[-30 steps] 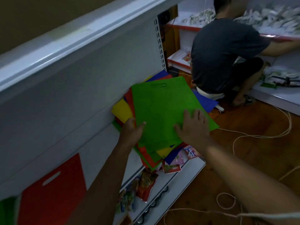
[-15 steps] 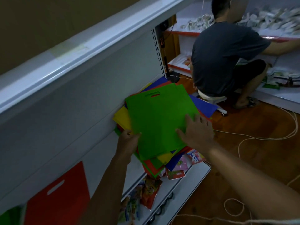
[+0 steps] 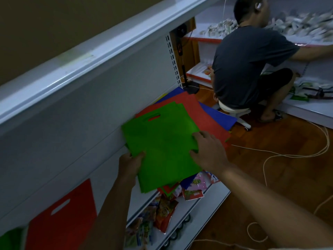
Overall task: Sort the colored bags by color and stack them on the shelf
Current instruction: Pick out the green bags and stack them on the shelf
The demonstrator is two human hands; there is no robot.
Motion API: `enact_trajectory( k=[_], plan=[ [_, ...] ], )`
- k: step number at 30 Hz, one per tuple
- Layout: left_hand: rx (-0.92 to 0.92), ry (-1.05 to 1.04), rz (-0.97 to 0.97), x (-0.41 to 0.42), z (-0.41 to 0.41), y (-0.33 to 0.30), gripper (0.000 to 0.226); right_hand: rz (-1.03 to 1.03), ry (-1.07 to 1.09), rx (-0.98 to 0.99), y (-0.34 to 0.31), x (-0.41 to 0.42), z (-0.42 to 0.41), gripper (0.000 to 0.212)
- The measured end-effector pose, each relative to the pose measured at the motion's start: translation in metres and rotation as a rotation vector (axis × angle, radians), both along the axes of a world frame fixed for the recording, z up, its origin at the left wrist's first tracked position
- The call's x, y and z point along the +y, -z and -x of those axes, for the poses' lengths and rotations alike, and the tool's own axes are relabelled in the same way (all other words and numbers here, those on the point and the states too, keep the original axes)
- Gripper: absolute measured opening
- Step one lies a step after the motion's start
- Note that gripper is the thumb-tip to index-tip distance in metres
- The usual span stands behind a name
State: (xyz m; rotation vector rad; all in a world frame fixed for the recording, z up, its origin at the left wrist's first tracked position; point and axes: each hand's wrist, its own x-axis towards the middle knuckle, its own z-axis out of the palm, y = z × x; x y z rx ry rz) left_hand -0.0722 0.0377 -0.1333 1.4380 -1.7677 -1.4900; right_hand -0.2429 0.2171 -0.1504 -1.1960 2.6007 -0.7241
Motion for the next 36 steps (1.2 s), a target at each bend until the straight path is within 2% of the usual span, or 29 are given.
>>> enact_trajectory(
  k=[10,14,18,22,25,29,34,36],
  plan=[
    [0.181,0.065,0.007,0.005,-0.018,-0.01,0.038,0.011,0.039,-0.02,0.003,-0.01,-0.005,0.068],
    [0.313,0.033,-0.097,0.002,-0.031,-0.016,0.036,0.132,0.078,-0.108,0.0,-0.022,-0.004,0.074],
    [0.375,0.007,-0.157,0.0,-0.049,-0.021,0.037,0.326,0.088,-0.289,-0.009,-0.031,-0.01,0.073],
    [0.359,-0.073,-0.143,0.0,-0.078,-0.022,0.037,0.45,-0.041,-0.228,-0.017,-0.038,-0.03,0.069],
    [0.326,-0.127,-0.121,-0.004,-0.109,-0.023,0.02,0.414,-0.148,-0.176,-0.014,-0.049,-0.052,0.066],
    [0.244,-0.248,0.017,-0.005,-0.155,-0.024,0.012,0.382,-0.302,-0.166,-0.013,-0.07,-0.09,0.056],
    [0.141,-0.309,0.24,-0.017,-0.23,-0.035,0.045,0.31,-0.417,-0.177,-0.022,-0.1,-0.156,0.051],
    [0.143,-0.348,0.287,-0.023,-0.263,-0.04,0.067,0.311,-0.458,-0.177,-0.026,-0.113,-0.192,0.052]
  ],
)
